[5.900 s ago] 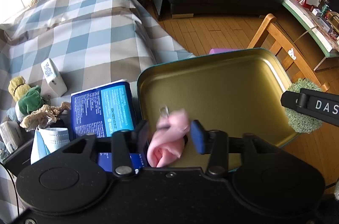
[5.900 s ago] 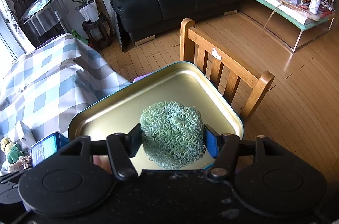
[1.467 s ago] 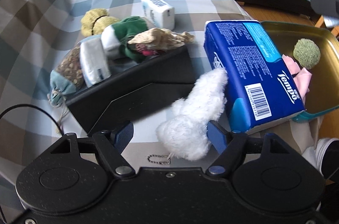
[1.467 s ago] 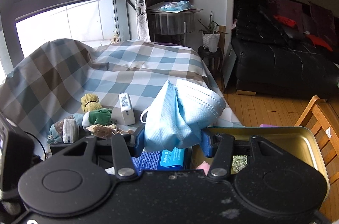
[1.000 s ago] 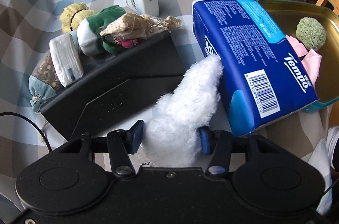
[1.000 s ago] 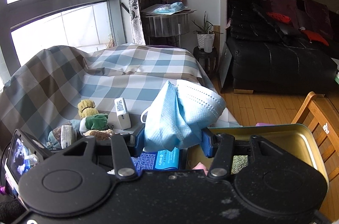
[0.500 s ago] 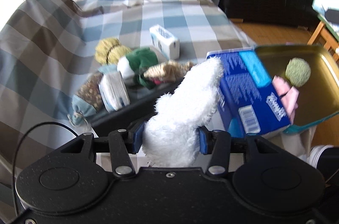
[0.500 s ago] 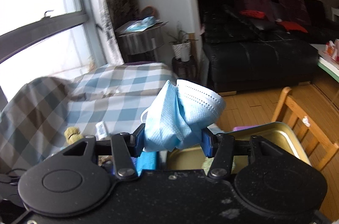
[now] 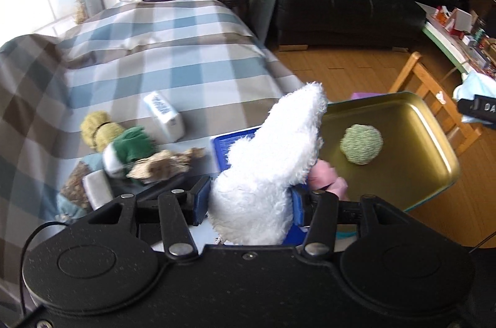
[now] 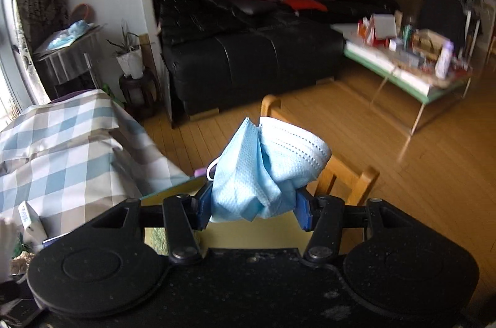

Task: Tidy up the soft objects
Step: 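Carry the plush and mask into the gold tray and release both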

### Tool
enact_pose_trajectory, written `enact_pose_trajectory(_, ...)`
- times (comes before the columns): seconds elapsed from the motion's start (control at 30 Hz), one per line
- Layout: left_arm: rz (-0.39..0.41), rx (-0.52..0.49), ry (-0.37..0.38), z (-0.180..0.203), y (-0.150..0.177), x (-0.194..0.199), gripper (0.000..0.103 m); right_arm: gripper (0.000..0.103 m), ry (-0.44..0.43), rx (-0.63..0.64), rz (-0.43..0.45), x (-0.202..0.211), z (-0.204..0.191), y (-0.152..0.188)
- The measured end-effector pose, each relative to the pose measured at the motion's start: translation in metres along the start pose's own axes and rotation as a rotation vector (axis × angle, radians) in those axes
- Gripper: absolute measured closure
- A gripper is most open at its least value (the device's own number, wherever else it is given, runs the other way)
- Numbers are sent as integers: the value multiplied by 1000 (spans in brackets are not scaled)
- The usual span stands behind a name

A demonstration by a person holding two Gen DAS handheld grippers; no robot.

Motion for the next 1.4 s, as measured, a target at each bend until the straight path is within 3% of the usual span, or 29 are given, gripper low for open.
enact_pose_trajectory(0.27, -62, -32, 64, 52, -6, -34, 54, 51, 8, -29, -59, -10, 3, 9)
enact_pose_trajectory(0.5, -104, -63, 66, 79, -5, -59, 54, 51, 1, -100, -114, -19, 16, 13)
enact_pose_trajectory(0.73, -112, -102, 58, 96, -3, -73, 47, 50, -12, -140, -146, -24, 19, 17)
enact_pose_trajectory(0.9, -108, -102, 53, 100, -2, -75, 38, 25, -25, -144, -158, -26, 17, 19)
enact_pose_trajectory(1.4, -102, -85, 44, 96, -2, -70, 38, 24, -20, -167, -145, -24, 21, 18)
Point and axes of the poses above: each gripper's, at about its wrist camera, not at the fingertips, and x roughly against the way its jaws point, z to its right, y to its underside, the point moved 9 cm from there along -x, roughly the way its jaws point, and after that the axes turned 9 degrees about z, right-handed, at the moved point
